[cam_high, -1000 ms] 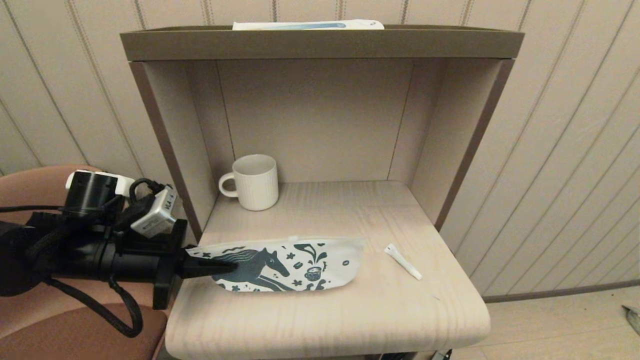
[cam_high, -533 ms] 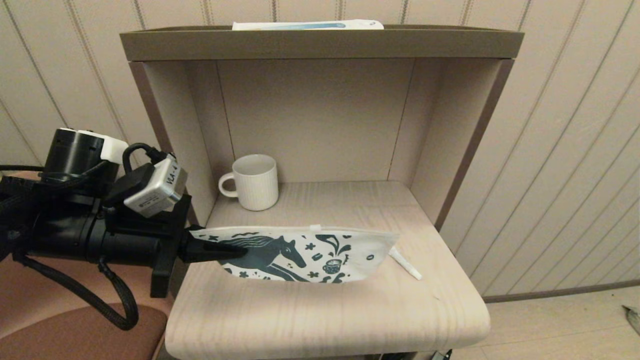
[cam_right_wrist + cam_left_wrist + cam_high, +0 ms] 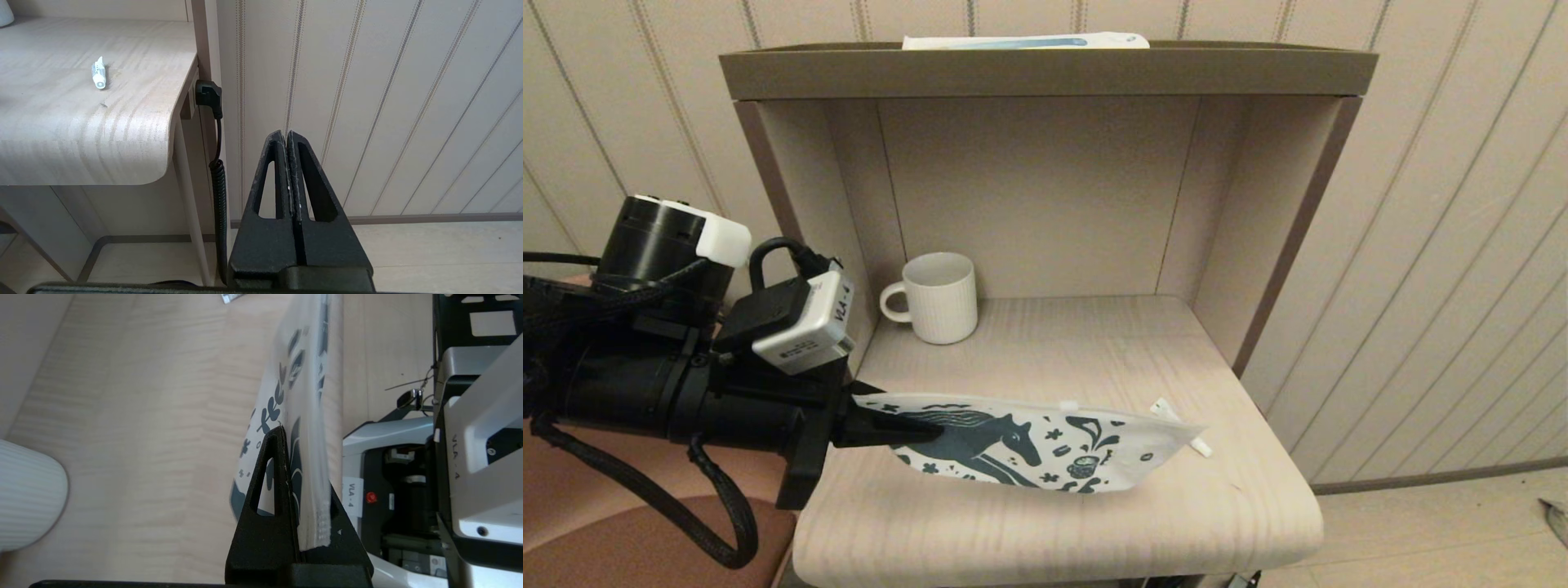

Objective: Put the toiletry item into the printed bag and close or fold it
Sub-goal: Pick up the storage bag, then open the storage bag

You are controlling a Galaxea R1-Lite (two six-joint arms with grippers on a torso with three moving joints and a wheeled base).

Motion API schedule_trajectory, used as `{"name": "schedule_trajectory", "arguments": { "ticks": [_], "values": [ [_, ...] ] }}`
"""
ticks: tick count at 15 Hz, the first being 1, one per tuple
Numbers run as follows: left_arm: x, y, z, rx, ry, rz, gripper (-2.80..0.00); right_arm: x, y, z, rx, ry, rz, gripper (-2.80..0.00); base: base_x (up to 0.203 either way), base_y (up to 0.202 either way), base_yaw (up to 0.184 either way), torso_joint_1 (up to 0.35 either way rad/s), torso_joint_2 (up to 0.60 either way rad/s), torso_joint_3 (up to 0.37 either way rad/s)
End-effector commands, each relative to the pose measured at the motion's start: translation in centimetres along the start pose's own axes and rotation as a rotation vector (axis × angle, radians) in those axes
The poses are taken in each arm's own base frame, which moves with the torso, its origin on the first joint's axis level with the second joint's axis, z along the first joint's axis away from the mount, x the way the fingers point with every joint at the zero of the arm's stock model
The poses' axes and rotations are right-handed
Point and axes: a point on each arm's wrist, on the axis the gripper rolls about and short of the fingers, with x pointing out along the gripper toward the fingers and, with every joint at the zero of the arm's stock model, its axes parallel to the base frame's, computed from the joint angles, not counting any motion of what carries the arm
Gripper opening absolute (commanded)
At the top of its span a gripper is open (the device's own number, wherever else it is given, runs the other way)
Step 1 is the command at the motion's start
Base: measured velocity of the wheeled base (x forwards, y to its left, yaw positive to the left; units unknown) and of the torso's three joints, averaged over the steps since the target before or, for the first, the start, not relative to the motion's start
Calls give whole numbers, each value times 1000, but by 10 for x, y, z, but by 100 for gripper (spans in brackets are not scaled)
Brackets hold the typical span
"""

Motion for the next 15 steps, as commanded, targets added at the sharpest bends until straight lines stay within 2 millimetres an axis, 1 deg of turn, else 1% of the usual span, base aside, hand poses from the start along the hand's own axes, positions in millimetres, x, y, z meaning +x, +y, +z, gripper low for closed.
{"name": "schedule_trajectory", "arguments": {
  "ticks": [1,8,11,13,14,15],
  "values": [
    [2,3,0,0,7,5,-280,0,0,0,-1,-2,-1,-280,0,0,0,0,0,0],
    [13,13,-6,-25,60,26,-280,0,0,0,-4,-3,-1,-280,0,0,0,0,0,0],
    [15,12,-10,-37,70,18,-280,0,0,0,-5,-3,-1,-280,0,0,0,0,0,0],
    [15,13,-8,-34,67,23,-280,0,0,-4,-8,46,3,-280,0,0,0,0,0,0],
    [14,14,-8,-35,69,26,-280,1,0,-1,-9,71,7,-280,0,0,0,0,0,0],
    [14,14,-8,-32,71,29,-280,1,0,12,-9,71,16,-280,0,0,0,0,0,0]
  ]
}}
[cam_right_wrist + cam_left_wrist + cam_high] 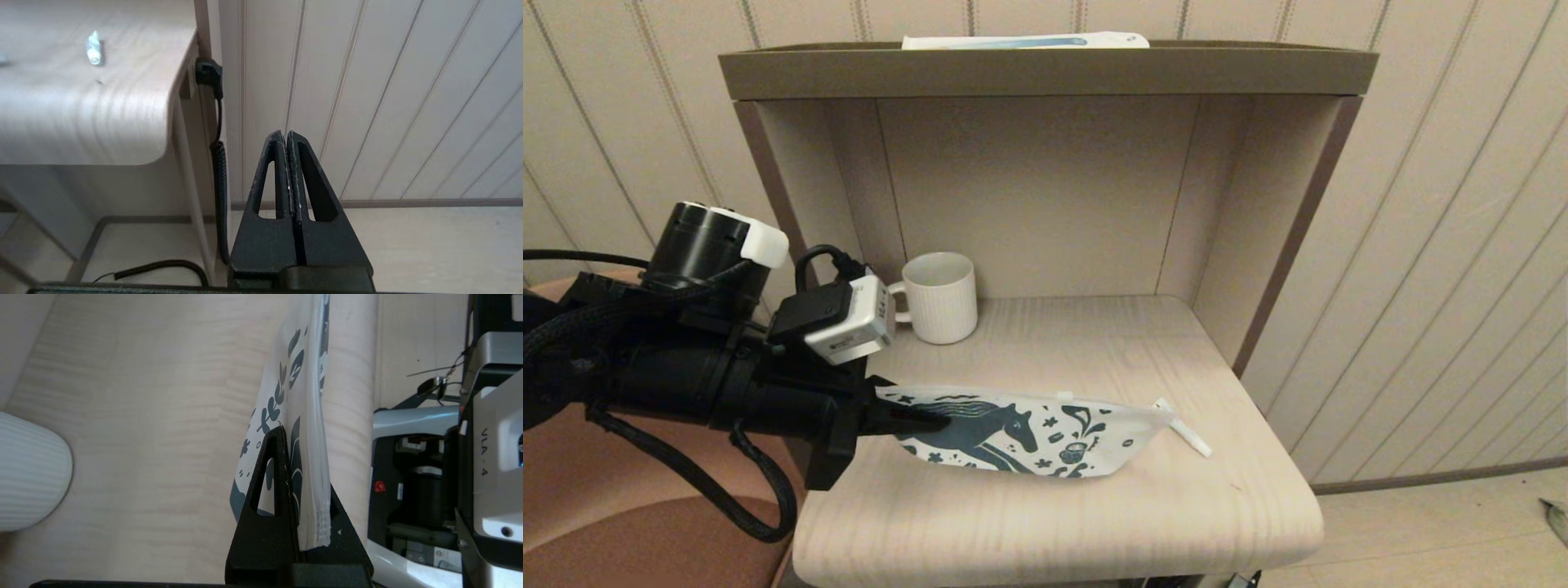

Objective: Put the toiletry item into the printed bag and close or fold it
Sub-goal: Open the storage bag

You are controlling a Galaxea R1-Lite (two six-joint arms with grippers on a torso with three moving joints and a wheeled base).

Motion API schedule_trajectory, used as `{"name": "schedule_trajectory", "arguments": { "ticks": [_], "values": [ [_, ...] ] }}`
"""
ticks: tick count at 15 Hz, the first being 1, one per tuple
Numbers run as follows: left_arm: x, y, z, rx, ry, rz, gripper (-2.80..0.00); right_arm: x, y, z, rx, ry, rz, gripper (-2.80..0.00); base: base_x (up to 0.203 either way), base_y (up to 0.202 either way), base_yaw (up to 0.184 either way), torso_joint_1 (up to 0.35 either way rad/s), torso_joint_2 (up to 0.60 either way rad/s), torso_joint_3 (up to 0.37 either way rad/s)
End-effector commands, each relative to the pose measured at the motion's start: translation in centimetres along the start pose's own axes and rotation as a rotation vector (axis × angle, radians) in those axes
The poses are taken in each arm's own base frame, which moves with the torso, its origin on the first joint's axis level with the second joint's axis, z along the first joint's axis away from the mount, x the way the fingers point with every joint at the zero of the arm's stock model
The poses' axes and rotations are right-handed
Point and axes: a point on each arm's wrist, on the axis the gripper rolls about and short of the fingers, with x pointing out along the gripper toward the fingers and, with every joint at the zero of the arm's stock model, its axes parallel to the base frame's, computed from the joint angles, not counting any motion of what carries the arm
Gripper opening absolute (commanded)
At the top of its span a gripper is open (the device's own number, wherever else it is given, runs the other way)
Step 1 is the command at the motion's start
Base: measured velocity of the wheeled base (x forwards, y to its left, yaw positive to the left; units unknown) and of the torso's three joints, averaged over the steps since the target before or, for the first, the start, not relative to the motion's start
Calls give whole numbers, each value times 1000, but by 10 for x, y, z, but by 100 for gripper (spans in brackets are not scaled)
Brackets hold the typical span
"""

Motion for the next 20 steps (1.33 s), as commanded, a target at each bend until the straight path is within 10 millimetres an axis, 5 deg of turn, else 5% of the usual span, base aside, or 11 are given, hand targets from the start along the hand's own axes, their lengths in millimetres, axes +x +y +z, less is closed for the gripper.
{"name": "schedule_trajectory", "arguments": {
  "ticks": [1,4,8,12,15,18,19,20],
  "values": [
    [1,2,0,5,0,0,-280,-1,0,33,0,-5,17,-280,0,0,0,0,0,0],
    [4,1,2,11,-4,-7,-280,21,-2,129,7,8,106,-280,0,0,0,0,0,0],
    [3,-1,10,30,-24,-8,-280,118,18,221,26,190,357,-280,0,0,0,0,0,0],
    [5,-1,14,31,-41,-18,-280,195,102,227,-41,514,743,-280,0,0,0,0,0,0],
    [6,-2,14,45,-75,-40,-280,224,149,217,-43,638,999,-280,0,0,0,0,0,0],
    [6,-3,15,49,-88,-46,-280,236,166,211,-80,655,1081,-280,0,0,0,0,0,0],
    [6,-3,16,51,-99,-58,-280,237,166,210,-88,651,1085,0,0,0,0,0,0,0],
    [6,-3,17,52,-107,-66,-280,237,166,211,-100,643,1089,0,0,0,0,0,0,0]
  ]
}}
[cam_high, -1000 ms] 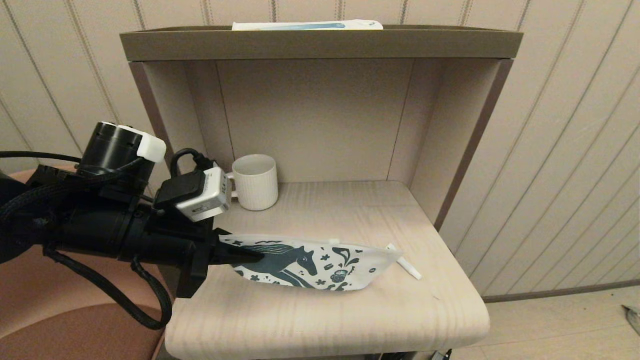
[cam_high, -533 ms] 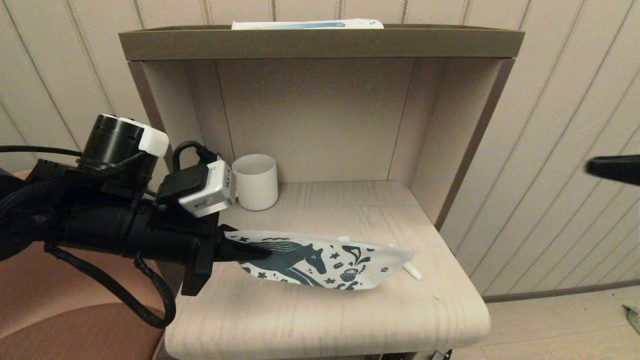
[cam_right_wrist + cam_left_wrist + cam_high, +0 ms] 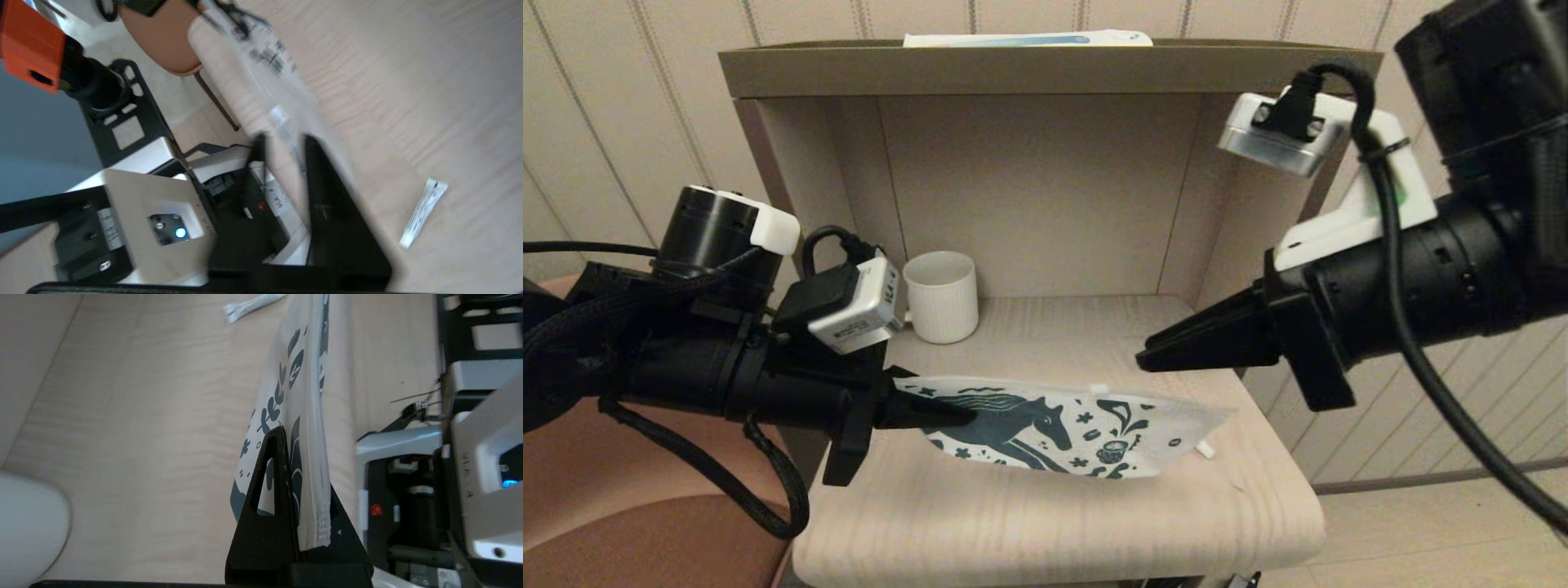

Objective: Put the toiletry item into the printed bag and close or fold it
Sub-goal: Open the storage bag

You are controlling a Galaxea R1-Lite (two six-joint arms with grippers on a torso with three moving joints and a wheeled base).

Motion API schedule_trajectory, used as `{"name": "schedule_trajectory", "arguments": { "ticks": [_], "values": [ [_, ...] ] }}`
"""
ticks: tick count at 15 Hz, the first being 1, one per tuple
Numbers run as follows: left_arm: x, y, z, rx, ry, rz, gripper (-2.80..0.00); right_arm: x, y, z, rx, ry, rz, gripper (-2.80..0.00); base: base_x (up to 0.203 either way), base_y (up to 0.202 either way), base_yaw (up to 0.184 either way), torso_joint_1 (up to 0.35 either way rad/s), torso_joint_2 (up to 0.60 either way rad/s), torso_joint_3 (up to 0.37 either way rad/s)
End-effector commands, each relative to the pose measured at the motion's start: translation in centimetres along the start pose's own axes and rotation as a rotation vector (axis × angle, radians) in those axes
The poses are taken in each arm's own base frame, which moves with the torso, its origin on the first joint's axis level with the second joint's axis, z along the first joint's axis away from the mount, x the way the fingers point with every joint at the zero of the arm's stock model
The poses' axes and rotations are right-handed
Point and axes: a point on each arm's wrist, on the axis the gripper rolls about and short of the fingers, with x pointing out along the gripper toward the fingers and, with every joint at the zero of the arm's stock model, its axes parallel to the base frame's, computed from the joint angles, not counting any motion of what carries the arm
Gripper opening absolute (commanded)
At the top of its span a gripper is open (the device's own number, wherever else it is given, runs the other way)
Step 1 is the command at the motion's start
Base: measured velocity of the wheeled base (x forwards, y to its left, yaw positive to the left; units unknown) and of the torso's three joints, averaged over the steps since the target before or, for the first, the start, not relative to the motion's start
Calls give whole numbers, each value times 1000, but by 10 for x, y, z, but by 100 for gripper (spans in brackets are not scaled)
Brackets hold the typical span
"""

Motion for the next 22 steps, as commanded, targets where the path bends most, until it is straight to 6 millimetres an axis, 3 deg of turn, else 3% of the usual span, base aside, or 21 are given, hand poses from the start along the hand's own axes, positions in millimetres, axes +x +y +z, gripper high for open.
{"name": "schedule_trajectory", "arguments": {
  "ticks": [1,6,16,18,22],
  "values": [
    [-1,-1,1,7,-13,-10,-280,13,-4,-1,-10,33,8,0,0,0,0,0,0,0],
    [2,-1,0,6,-16,-25,-280,21,-9,-5,-145,59,9,0,0,0,0,0,0,0],
    [24,13,-14,-52,-52,-134,-280,30,-11,-4,-249,48,15,0,0,0,0,0,0,0],
    [25,13,-14,-55,-53,-138,-280,42,-14,-4,-265,31,20,0,0,0,0,0,0,0],
    [25,14,-13,-53,-55,-136,-280,43,-13,-13,-270,58,29,0,0,0,0,0,0,0]
  ]
}}
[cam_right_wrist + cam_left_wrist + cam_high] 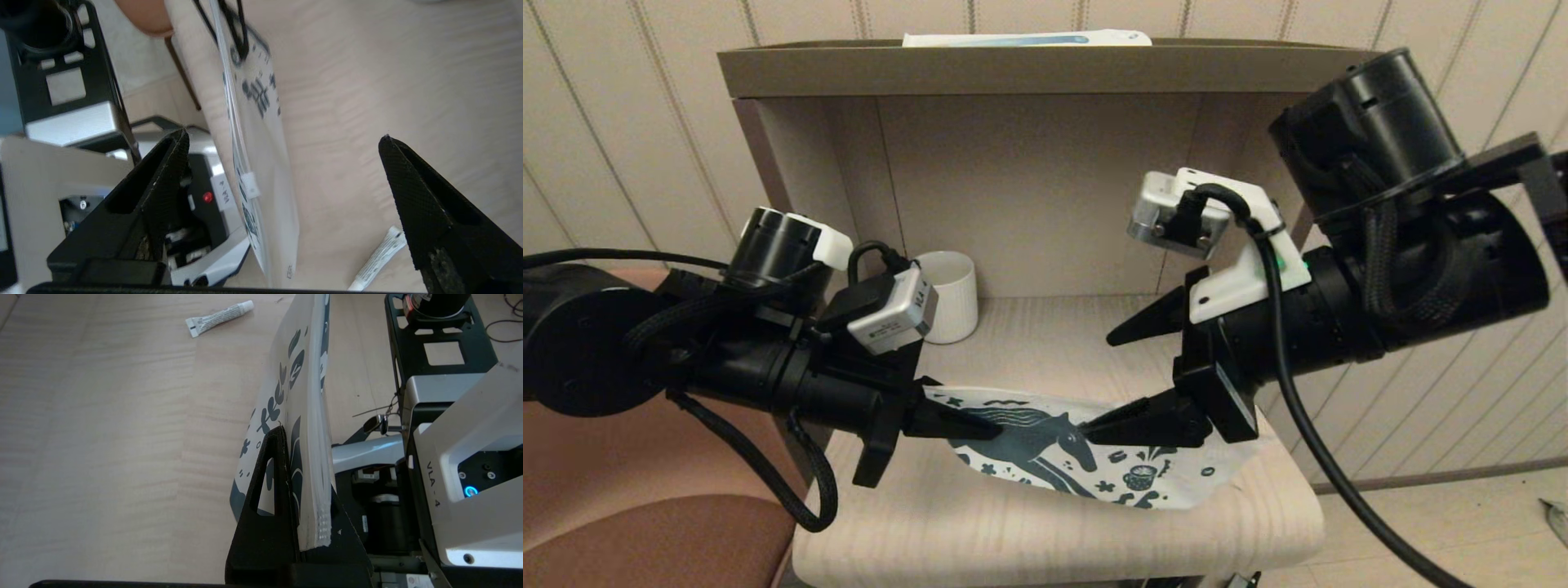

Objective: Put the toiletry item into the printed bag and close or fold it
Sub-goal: Open the storage bag

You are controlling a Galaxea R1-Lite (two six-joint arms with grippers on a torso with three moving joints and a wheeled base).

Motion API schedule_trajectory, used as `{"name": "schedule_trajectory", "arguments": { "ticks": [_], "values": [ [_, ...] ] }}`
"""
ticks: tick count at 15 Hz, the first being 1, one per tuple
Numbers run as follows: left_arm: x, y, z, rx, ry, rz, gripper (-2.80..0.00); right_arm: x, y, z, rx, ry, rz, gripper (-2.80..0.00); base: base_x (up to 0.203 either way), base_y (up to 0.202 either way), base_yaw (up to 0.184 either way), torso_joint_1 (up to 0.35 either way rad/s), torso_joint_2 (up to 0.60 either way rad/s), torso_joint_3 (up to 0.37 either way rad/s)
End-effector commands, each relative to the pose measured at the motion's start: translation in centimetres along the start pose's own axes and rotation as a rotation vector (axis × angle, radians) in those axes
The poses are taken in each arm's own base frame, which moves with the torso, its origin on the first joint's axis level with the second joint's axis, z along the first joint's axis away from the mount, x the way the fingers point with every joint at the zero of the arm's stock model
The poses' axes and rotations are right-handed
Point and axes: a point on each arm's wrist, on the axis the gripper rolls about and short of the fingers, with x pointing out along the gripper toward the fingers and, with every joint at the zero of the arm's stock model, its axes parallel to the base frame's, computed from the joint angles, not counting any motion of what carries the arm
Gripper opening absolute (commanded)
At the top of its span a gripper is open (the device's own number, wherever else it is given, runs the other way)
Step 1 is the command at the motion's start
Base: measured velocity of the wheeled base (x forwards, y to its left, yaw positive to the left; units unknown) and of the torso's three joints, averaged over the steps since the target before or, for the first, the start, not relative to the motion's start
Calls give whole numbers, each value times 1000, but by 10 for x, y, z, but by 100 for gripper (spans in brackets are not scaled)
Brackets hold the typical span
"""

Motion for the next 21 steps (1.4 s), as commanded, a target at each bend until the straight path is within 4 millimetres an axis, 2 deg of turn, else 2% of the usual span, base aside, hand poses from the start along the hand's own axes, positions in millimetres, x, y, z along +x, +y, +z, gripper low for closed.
{"name": "schedule_trajectory", "arguments": {
  "ticks": [1,6,12,21],
  "values": [
    [1,1,-1,1,-1,-5,-280,-5,4,-3,-4,4,5,0,0,0,0,0,0,0],
    [4,3,-4,-8,5,-7,-280,-25,10,-6,-11,-15,-14,0,0,0,0,0,0,0],
    [3,3,-4,-5,3,-7,-280,-21,13,-19,-1,24,1,0,0,0,0,0,0,0],
    [2,1,-2,1,-10,-18,-280,-13,9,-13,-26,21,7,0,0,0,0,0,0,0]
  ]
}}
